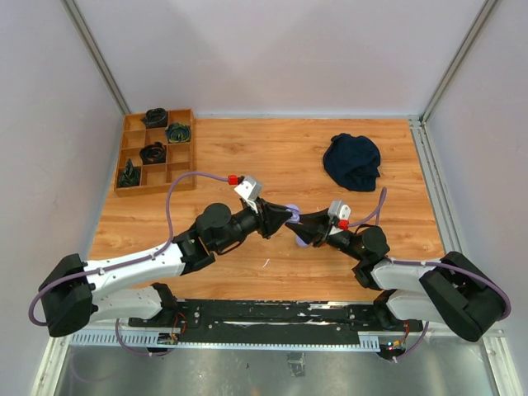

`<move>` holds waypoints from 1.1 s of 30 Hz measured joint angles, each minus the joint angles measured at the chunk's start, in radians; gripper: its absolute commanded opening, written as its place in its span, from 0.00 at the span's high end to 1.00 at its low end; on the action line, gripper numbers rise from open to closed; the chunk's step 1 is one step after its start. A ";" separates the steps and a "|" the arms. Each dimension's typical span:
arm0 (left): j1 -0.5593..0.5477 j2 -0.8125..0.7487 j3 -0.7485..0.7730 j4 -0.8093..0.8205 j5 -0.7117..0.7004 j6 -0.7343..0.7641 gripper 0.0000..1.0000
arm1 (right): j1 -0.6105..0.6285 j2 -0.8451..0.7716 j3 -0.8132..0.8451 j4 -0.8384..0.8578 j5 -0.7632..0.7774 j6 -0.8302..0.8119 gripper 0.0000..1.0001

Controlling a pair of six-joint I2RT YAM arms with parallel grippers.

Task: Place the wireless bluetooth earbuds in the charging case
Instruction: Place the earbud in the charging case.

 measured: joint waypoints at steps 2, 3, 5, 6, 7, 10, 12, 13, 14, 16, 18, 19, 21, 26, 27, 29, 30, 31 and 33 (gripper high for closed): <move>0.000 -0.010 -0.010 0.003 0.003 0.000 0.74 | 0.000 0.000 0.000 0.000 0.000 0.000 0.96; -0.001 -0.014 -0.014 0.005 0.003 0.000 0.74 | 0.000 0.000 0.000 0.000 0.000 0.000 0.96; -0.001 -0.023 -0.023 0.006 0.005 0.000 0.74 | 0.000 0.000 0.000 0.000 0.000 0.000 0.95; -0.001 -0.026 -0.026 0.007 0.007 0.000 0.74 | 0.000 0.000 0.000 0.000 0.000 0.000 0.96; -0.001 -0.029 -0.029 0.006 0.008 0.000 0.73 | 0.000 0.000 0.000 0.000 0.000 0.000 0.96; -0.002 -0.030 -0.034 0.006 0.017 0.000 0.71 | 0.000 0.000 0.000 0.000 0.001 0.000 0.95; -0.002 -0.029 -0.034 0.005 0.019 0.000 0.69 | 0.000 -0.001 0.000 0.000 0.001 0.000 0.95; -0.002 -0.029 -0.034 0.005 0.021 0.000 0.69 | 0.000 -0.002 0.000 0.000 0.001 0.000 0.95; -0.002 -0.029 -0.034 0.003 0.022 0.000 0.68 | 0.000 -0.003 0.000 0.001 0.001 0.000 0.95; -0.003 -0.029 -0.034 -0.002 0.024 0.000 0.67 | 0.000 -0.004 0.000 0.001 0.001 0.000 0.95; -0.006 -0.029 -0.034 -0.008 0.025 0.000 0.66 | 0.000 -0.005 0.000 0.002 0.001 0.000 0.95; -0.006 -0.029 -0.034 -0.011 0.025 0.000 0.65 | 0.000 -0.005 0.000 0.002 0.001 0.000 0.95; -0.007 -0.029 -0.034 -0.014 0.024 0.000 0.63 | 0.000 -0.005 0.000 0.001 0.001 0.000 0.95; -0.007 -0.033 -0.034 -0.020 0.017 -0.005 0.59 | 0.000 -0.005 0.000 0.001 0.001 0.000 0.95; -0.007 -0.036 -0.034 -0.025 0.014 -0.006 0.59 | 0.000 -0.005 0.000 0.001 0.001 0.000 0.95; -0.007 -0.043 -0.032 -0.038 0.006 -0.009 0.59 | 0.000 -0.005 0.000 0.001 0.001 0.000 0.95; -0.007 -0.047 -0.032 -0.046 0.001 -0.011 0.58 | 0.000 -0.005 0.000 0.001 0.001 0.000 0.95; -0.007 -0.050 -0.031 -0.053 -0.005 -0.011 0.58 | 0.000 -0.005 0.000 0.001 0.001 0.000 0.95; -0.007 -0.056 -0.031 -0.069 -0.016 -0.011 0.58 | 0.000 -0.005 0.000 0.000 0.001 0.000 0.95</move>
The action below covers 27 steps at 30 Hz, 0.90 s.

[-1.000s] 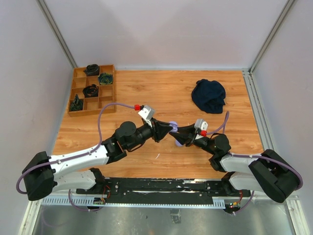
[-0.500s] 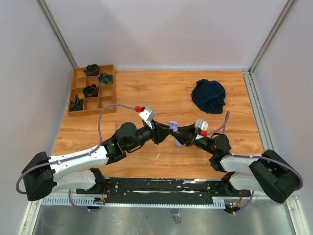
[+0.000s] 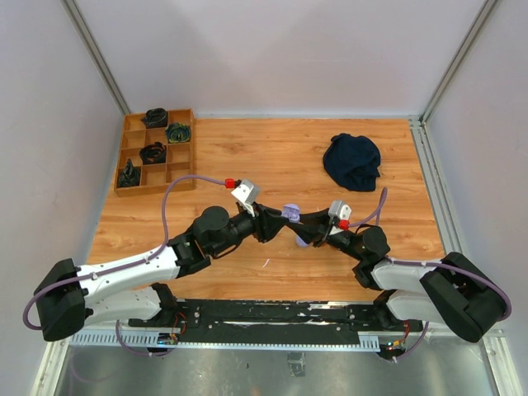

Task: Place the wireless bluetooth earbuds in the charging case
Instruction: Place the earbud in the charging case.

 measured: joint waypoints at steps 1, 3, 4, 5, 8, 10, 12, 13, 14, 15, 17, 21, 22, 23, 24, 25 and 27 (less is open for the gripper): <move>0.000 -0.003 0.001 -0.009 -0.007 0.000 0.58 | 0.000 0.000 0.000 0.000 0.000 0.000 0.95; 0.000 -0.005 0.004 -0.026 -0.018 0.000 0.58 | 0.000 0.000 0.000 0.001 0.001 0.000 0.95; 0.000 -0.005 0.005 -0.037 -0.023 0.000 0.58 | 0.000 0.000 0.000 0.001 0.003 0.000 0.95; 0.000 -0.005 0.005 -0.050 -0.029 0.000 0.58 | 0.000 0.000 0.000 0.001 0.003 0.000 0.95; 0.000 -0.005 0.005 -0.084 -0.052 0.001 0.58 | 0.000 -0.001 0.000 0.001 0.003 0.000 0.95; 0.000 -0.006 0.005 -0.105 -0.072 0.002 0.58 | 0.000 -0.002 0.000 0.001 0.003 0.000 0.95; 0.000 -0.011 0.005 -0.122 -0.086 0.004 0.59 | 0.000 -0.005 0.000 0.001 0.003 0.000 0.95; 0.000 -0.013 0.005 -0.127 -0.093 0.004 0.59 | 0.000 -0.006 0.000 0.001 0.003 0.000 0.95; 0.000 -0.016 0.005 -0.131 -0.098 0.004 0.58 | 0.000 -0.007 0.000 0.002 0.003 0.000 0.95; 0.000 -0.018 0.006 -0.134 -0.103 0.004 0.58 | 0.000 -0.007 0.000 0.001 0.003 0.000 0.95; 0.000 -0.018 0.012 -0.144 -0.103 0.004 0.55 | 0.000 -0.007 0.000 0.002 0.003 0.000 0.95; 0.000 -0.018 0.032 -0.173 -0.094 0.011 0.48 | 0.000 -0.007 0.000 0.002 0.002 0.000 0.95; 0.002 -0.018 0.039 -0.182 -0.085 0.013 0.46 | 0.000 -0.007 0.000 0.001 0.002 0.000 0.95; 0.008 -0.018 0.045 -0.189 -0.070 0.015 0.45 | 0.000 -0.007 0.000 0.001 0.002 0.000 0.95; 0.013 -0.018 0.049 -0.193 -0.054 0.016 0.43 | 0.000 -0.007 0.000 0.002 0.001 0.000 0.95; 0.025 -0.021 0.055 -0.202 -0.026 0.017 0.40 | 0.000 -0.007 0.000 0.002 -0.001 0.000 0.95; 0.055 -0.031 0.062 -0.216 0.021 0.017 0.36 | 0.000 -0.007 0.000 0.002 -0.003 0.000 0.95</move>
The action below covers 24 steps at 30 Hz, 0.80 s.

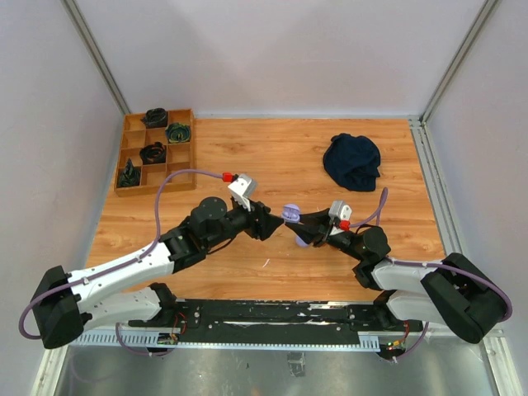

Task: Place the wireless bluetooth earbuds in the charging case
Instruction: Place the earbud in the charging case, then close the charging case.

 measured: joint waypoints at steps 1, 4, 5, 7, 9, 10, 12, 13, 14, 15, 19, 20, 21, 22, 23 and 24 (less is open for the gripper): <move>0.019 -0.008 0.004 -0.008 0.026 -0.002 0.34 | 0.000 0.000 0.000 0.000 -0.005 0.000 0.95; 0.066 -0.022 0.026 -0.025 0.111 -0.006 0.26 | 0.000 0.001 0.000 0.000 -0.016 0.000 0.95; 0.078 -0.022 0.035 -0.026 0.136 -0.009 0.24 | 0.000 0.001 0.000 0.000 -0.021 0.000 0.95; 0.098 -0.021 0.052 -0.028 0.187 -0.014 0.20 | 0.000 0.002 0.000 0.000 -0.032 0.001 0.95; 0.118 -0.017 0.068 -0.034 0.233 -0.022 0.18 | 0.000 0.003 0.002 0.000 -0.040 0.002 0.95; 0.127 -0.011 0.080 -0.039 0.259 -0.029 0.17 | 0.000 0.004 0.003 0.000 -0.044 0.002 0.95; 0.150 0.008 0.103 -0.048 0.306 -0.038 0.16 | 0.000 0.007 0.006 0.000 -0.058 0.004 0.95; 0.163 0.019 0.113 -0.053 0.333 -0.045 0.16 | 0.000 0.009 0.008 0.000 -0.061 0.005 0.95; 0.174 0.032 0.122 -0.056 0.360 -0.049 0.15 | 0.000 0.010 0.010 0.000 -0.066 0.006 0.95; 0.184 0.045 0.130 -0.061 0.385 -0.056 0.15 | 0.000 0.011 0.016 0.000 -0.073 0.008 0.95; 0.209 0.096 0.148 -0.074 0.472 -0.080 0.15 | 0.000 0.015 0.027 0.000 -0.092 0.013 0.95; 0.212 0.108 0.151 -0.077 0.489 -0.085 0.15 | 0.000 0.015 0.030 0.000 -0.095 0.016 0.95; 0.214 0.119 0.153 -0.079 0.504 -0.089 0.15 | 0.000 0.015 0.032 0.000 -0.100 0.017 0.95; 0.215 0.128 0.155 -0.081 0.517 -0.091 0.15 | 0.000 0.015 0.034 0.000 -0.103 0.020 0.95; 0.215 0.135 0.156 -0.082 0.530 -0.094 0.15 | 0.000 0.015 0.034 0.000 -0.108 0.023 0.96; 0.215 0.140 0.156 -0.082 0.544 -0.097 0.16 | 0.000 0.016 0.035 0.000 -0.111 0.024 0.95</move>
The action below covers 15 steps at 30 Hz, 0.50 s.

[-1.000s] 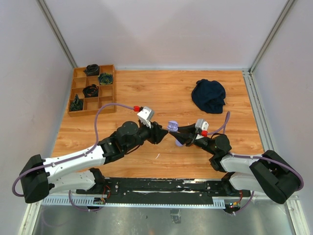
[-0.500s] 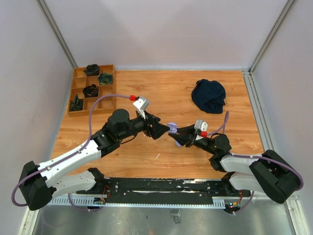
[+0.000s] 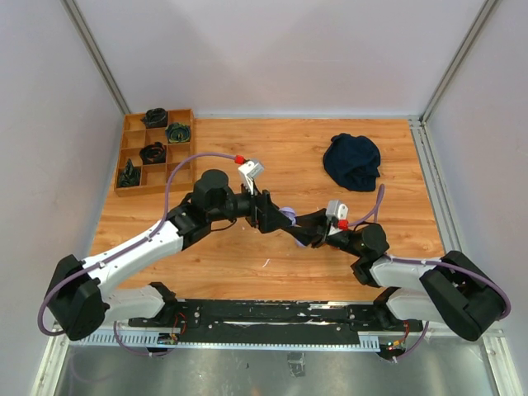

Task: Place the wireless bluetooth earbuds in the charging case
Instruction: Close the charging case.

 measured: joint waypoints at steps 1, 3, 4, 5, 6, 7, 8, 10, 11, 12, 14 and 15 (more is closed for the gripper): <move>0.000 0.002 0.000 0.000 0.010 -0.003 0.17 | 0.000 0.001 0.001 0.000 -0.002 0.002 0.95; 0.000 0.008 0.000 0.005 0.039 -0.011 0.20 | 0.000 0.008 0.005 0.000 -0.010 0.007 0.95; 0.000 0.011 0.000 0.008 0.052 -0.014 0.21 | 0.000 0.012 0.006 0.000 -0.014 0.008 0.95; 0.000 0.014 0.000 0.011 0.066 -0.018 0.22 | 0.000 0.018 0.009 0.000 -0.020 0.011 0.95; 0.000 0.016 0.000 0.014 0.077 -0.021 0.23 | 0.000 0.020 0.011 0.000 -0.024 0.014 0.95; 0.000 0.018 0.000 0.016 0.090 -0.023 0.24 | 0.000 0.023 0.013 0.000 -0.027 0.016 0.95; 0.001 0.019 0.000 0.019 0.102 -0.025 0.25 | 0.000 0.024 0.014 0.000 -0.030 0.018 0.95; 0.001 0.019 0.000 0.027 0.121 -0.026 0.27 | 0.000 0.026 0.014 0.000 -0.034 0.021 0.95; 0.003 0.019 0.000 0.033 0.129 -0.027 0.28 | 0.000 0.026 0.014 0.001 -0.036 0.023 0.95; 0.006 0.019 0.000 0.036 0.137 -0.028 0.29 | 0.000 0.026 0.014 0.004 -0.037 0.025 0.95; 0.013 0.019 0.000 0.039 0.149 -0.029 0.30 | 0.000 0.027 0.014 0.007 -0.040 0.026 0.95; 0.014 0.017 0.000 0.039 0.153 -0.030 0.31 | 0.000 0.028 0.014 0.008 -0.042 0.027 0.95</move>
